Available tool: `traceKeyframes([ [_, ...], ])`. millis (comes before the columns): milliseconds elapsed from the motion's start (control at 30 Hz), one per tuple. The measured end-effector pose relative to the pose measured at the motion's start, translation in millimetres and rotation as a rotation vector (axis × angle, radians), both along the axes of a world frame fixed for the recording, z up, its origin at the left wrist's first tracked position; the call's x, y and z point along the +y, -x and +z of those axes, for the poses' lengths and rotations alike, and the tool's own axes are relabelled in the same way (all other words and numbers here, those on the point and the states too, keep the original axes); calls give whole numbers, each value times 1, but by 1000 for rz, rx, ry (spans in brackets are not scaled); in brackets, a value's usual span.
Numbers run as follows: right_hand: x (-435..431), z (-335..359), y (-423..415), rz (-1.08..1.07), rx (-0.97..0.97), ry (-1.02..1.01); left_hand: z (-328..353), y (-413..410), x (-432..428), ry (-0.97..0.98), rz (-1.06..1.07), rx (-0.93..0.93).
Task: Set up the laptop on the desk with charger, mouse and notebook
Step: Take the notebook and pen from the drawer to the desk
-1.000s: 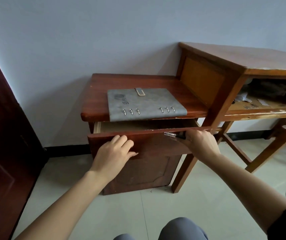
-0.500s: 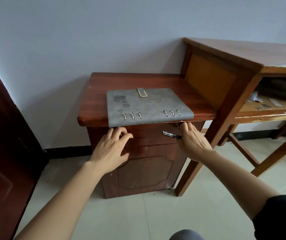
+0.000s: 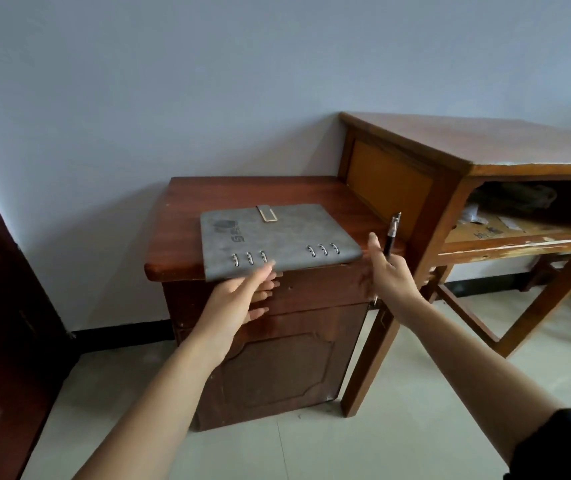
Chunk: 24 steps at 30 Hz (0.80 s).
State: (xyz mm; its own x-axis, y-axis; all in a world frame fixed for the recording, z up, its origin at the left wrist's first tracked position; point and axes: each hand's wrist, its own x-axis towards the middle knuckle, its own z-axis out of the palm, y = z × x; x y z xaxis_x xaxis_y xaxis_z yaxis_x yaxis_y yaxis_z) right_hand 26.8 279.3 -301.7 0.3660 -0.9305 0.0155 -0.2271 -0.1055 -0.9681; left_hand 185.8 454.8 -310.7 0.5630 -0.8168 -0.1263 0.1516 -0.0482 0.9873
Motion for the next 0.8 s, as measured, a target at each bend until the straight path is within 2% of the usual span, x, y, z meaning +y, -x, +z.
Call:
traceKeyframes([
  [67,-4,12,-10,29,-5,-147,8,4,-3,-10,-17,171],
  [133,-7,17,-14,42,-54,-236,11,6,-3,-15,-41,242],
  [267,9,18,-5,175,-89,-300,15,6,7,11,-3,269],
  [367,37,13,5,391,-107,-368,13,6,15,15,9,244],
  [500,62,12,13,661,-69,-396,11,8,22,116,101,295],
  [533,62,12,12,631,-43,-387,12,7,23,127,118,300],
  [600,53,9,7,436,-20,-359,13,3,27,117,120,281],
  [667,41,8,2,285,-65,-352,13,-3,34,94,90,253],
  [800,26,14,-12,311,-119,-394,17,-16,54,34,14,223],
])
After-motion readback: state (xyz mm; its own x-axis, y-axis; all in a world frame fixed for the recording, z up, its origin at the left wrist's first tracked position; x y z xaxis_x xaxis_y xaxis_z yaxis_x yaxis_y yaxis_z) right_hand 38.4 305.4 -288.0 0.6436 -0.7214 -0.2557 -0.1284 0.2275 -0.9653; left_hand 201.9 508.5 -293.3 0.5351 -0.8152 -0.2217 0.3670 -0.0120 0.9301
